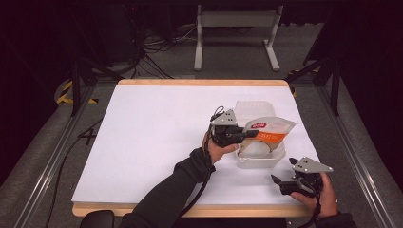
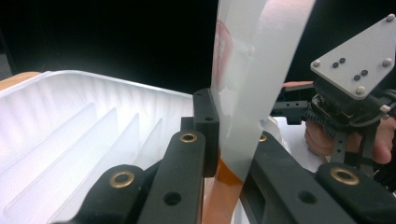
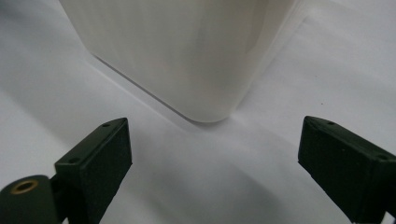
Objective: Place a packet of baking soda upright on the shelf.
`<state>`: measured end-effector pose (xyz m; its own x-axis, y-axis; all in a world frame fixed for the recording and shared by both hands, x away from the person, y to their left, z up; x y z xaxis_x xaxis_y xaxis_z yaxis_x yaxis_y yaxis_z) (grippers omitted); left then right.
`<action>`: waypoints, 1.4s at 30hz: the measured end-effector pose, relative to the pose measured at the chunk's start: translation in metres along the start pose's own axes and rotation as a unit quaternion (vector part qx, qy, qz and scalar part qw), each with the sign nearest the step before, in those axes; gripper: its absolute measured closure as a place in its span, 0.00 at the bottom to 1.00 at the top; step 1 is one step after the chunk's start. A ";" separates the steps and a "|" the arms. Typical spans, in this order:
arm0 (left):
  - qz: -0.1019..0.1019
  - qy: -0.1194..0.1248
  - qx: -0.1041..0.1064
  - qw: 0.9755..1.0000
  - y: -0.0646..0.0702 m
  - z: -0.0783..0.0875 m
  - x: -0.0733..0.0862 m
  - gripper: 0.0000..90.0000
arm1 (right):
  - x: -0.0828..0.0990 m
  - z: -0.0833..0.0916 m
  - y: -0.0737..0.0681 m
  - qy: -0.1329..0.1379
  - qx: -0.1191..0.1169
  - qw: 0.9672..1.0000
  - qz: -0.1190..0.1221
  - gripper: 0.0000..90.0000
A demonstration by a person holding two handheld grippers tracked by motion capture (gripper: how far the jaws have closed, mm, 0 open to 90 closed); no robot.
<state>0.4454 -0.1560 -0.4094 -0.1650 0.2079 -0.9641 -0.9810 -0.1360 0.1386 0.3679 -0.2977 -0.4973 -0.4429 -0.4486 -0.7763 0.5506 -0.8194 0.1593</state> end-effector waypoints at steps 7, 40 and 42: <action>0.009 -0.006 -0.003 1.000 -0.005 0.002 0.007 1.00 | 0.001 -0.001 0.000 -0.002 0.000 1.000 -0.001 0.12; -0.057 -0.090 -0.026 0.994 0.009 0.005 -0.011 0.98 | 0.003 0.003 0.002 0.000 0.002 1.000 -0.002 0.12; -0.060 -0.093 -0.026 0.993 0.011 0.006 -0.012 0.98 | 0.003 0.003 0.002 0.001 0.002 1.000 -0.002 0.12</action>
Point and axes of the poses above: each handheld gripper's, and its own axes: z roughly backward along the jaws, x roughly out of its underside, y roughly to its right, the point moved 10 cm from there along -z, roughly forward along the jaws, and after that the axes turned 1 degree about x, right-handed, at the moved point
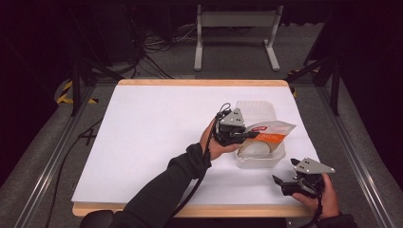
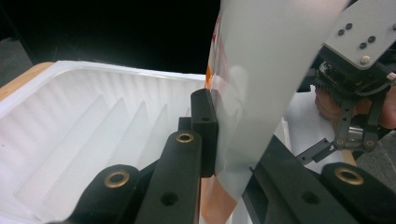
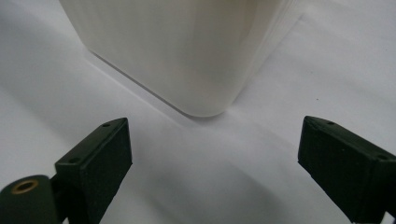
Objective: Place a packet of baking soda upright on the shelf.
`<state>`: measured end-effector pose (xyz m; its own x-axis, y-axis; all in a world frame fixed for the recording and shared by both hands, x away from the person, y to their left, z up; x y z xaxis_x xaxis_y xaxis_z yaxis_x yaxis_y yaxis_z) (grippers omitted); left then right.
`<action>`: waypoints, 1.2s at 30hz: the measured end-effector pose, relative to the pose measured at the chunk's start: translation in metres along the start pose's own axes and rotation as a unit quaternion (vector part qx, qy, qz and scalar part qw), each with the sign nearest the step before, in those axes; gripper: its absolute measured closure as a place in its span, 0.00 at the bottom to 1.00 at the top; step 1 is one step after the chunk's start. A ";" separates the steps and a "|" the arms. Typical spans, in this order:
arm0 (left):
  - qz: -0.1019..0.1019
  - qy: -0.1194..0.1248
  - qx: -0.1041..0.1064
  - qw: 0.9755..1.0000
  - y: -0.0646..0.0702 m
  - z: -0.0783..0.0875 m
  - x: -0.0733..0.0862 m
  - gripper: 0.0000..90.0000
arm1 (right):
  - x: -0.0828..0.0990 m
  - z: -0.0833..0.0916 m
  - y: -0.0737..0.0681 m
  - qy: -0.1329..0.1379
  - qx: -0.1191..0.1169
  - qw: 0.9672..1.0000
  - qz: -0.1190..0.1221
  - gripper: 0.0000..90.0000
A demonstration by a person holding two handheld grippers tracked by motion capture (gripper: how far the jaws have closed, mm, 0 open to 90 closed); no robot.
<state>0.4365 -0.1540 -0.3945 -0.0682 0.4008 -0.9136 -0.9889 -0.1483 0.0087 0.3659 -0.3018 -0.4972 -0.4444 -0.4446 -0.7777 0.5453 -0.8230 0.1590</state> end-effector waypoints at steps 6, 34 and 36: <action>-0.001 0.004 0.002 1.000 0.001 0.003 -0.002 0.95 | 0.000 0.001 0.001 0.002 0.002 1.000 -0.002 0.12; -0.034 -0.021 -0.077 0.996 0.002 0.043 0.017 0.34 | -0.012 -0.003 0.003 0.017 0.000 1.000 0.002 0.14; -0.034 -0.024 -0.077 0.996 0.002 0.046 0.020 0.32 | -0.012 -0.003 0.003 0.019 0.000 1.000 0.001 0.14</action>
Point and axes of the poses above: each handheld gripper's, and its own axes: z roughly backward along the jaws, x roughly out of its underside, y roughly to its right, the point moved 10 cm from there along -z, roughly forward along the jaws, and after that the axes turned 1 degree about x, right-handed, at the moved point
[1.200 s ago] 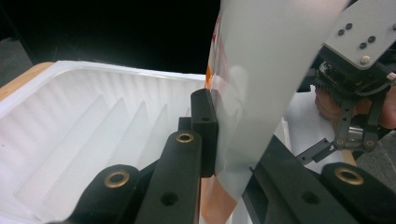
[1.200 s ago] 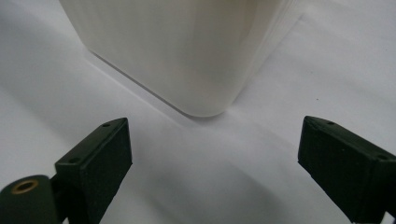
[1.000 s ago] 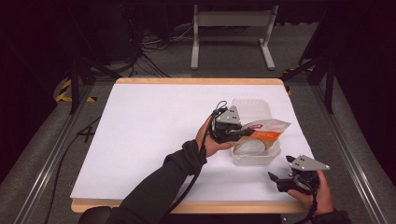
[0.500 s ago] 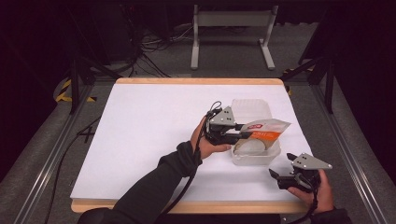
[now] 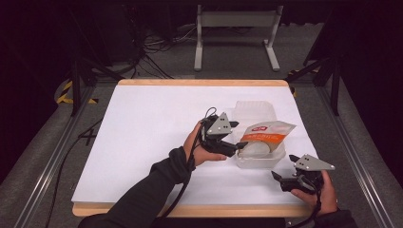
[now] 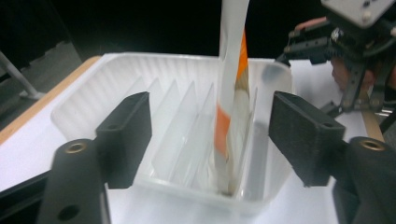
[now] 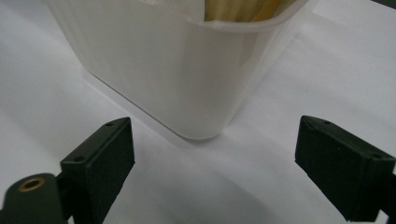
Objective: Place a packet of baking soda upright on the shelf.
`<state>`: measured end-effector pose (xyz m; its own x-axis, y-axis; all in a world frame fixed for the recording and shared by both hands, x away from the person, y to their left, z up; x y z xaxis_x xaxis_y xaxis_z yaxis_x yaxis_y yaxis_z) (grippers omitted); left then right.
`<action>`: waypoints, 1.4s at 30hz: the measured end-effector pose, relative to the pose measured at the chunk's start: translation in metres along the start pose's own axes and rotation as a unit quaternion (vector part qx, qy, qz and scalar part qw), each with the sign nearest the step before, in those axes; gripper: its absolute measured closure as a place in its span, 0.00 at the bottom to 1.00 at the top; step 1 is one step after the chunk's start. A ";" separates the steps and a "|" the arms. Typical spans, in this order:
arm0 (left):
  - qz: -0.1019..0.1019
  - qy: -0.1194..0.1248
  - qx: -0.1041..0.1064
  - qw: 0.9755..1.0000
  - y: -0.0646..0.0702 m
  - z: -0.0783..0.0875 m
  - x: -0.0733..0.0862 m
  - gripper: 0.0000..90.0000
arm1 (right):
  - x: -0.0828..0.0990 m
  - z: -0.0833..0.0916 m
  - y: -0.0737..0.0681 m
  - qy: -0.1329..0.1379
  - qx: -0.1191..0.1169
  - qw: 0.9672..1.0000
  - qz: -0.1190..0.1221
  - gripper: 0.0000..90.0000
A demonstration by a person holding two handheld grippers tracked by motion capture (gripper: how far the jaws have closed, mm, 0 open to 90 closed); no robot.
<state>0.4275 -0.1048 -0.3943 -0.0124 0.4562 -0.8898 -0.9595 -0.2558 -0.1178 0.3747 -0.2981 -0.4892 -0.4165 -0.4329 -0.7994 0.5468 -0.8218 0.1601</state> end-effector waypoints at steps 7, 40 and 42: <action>-0.004 -0.018 -0.019 1.000 -0.007 0.016 0.023 0.27 | -0.001 0.000 -0.001 0.002 -0.003 1.000 -0.002 0.14; 0.004 -0.134 -0.133 0.982 -0.052 0.113 0.148 0.16 | 0.000 0.000 -0.002 -0.003 -0.002 1.000 0.004 0.14; 0.005 -0.142 -0.137 0.980 -0.053 0.119 0.155 0.15 | 0.000 0.000 -0.002 -0.003 -0.001 1.000 0.005 0.14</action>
Point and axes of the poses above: each handheld gripper's, and its own axes: z roughly backward along the jaws, x roughly out of its underside, y roughly to its right, the point moved 10 cm from there along -z, roughly forward along the jaws, and after that the axes turned 1 degree about x, right-handed, at the moved point
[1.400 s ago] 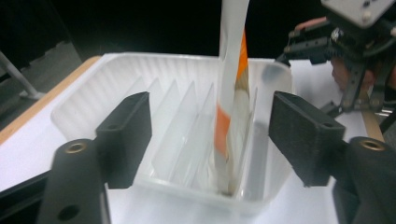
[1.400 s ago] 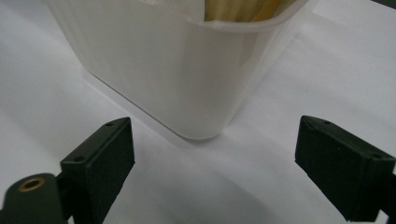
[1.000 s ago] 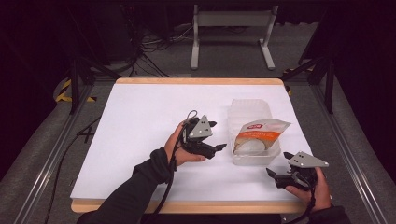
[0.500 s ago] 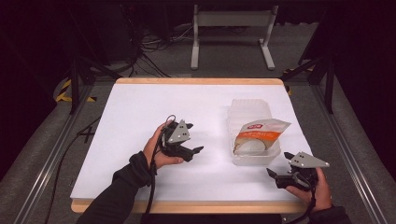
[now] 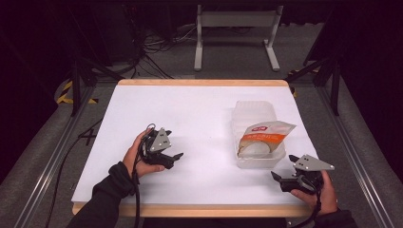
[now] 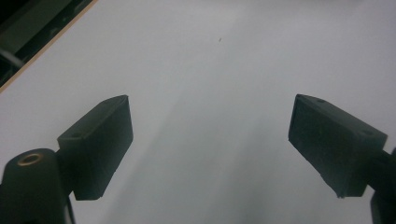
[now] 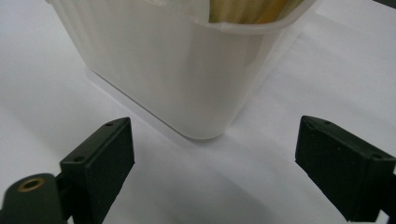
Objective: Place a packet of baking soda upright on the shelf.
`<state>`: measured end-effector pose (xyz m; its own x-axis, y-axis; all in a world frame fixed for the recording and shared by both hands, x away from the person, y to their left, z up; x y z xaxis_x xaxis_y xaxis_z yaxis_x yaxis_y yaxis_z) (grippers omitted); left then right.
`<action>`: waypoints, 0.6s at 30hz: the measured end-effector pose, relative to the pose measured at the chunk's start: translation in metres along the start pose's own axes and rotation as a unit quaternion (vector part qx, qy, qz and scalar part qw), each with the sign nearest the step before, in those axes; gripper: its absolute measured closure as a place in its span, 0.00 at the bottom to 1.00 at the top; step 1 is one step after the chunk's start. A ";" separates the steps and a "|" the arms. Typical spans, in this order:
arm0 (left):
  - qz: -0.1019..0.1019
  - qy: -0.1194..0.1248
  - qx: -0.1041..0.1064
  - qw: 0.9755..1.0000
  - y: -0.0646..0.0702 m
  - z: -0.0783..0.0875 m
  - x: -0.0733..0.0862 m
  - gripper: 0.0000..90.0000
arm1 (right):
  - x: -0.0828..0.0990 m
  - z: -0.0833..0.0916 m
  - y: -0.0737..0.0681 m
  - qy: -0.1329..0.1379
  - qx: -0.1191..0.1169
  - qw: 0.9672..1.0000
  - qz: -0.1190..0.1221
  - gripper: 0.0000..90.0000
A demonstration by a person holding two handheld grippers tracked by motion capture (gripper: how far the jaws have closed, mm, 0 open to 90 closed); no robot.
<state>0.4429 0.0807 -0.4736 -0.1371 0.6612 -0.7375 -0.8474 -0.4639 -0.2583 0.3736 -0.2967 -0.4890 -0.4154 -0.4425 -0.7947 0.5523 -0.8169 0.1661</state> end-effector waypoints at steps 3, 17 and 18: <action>0.005 0.001 -0.012 1.000 -0.005 0.006 0.012 0.15 | 0.000 0.000 0.000 0.000 0.000 1.000 0.001 0.14; 0.053 -0.016 -0.042 0.998 -0.018 0.037 0.068 0.13 | 0.001 -0.001 0.001 -0.005 0.005 1.000 0.010 0.14; 0.059 -0.013 -0.042 0.997 -0.019 0.039 0.070 0.12 | 0.001 -0.001 0.002 -0.005 0.005 1.000 0.010 0.13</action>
<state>0.4294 0.1585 -0.4961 -0.2471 0.6144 -0.7493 -0.7792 -0.5857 -0.2233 0.3748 -0.2982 -0.4901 -0.4120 -0.4626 -0.7850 0.5536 -0.8114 0.1876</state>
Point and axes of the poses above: each handheld gripper's, and its own axes: z roughly backward along the jaws, x roughly out of its underside, y roughly to its right, the point moved 10 cm from there along -z, roughly forward along the jaws, and after that the axes turned 1 degree about x, right-handed, at the moved point
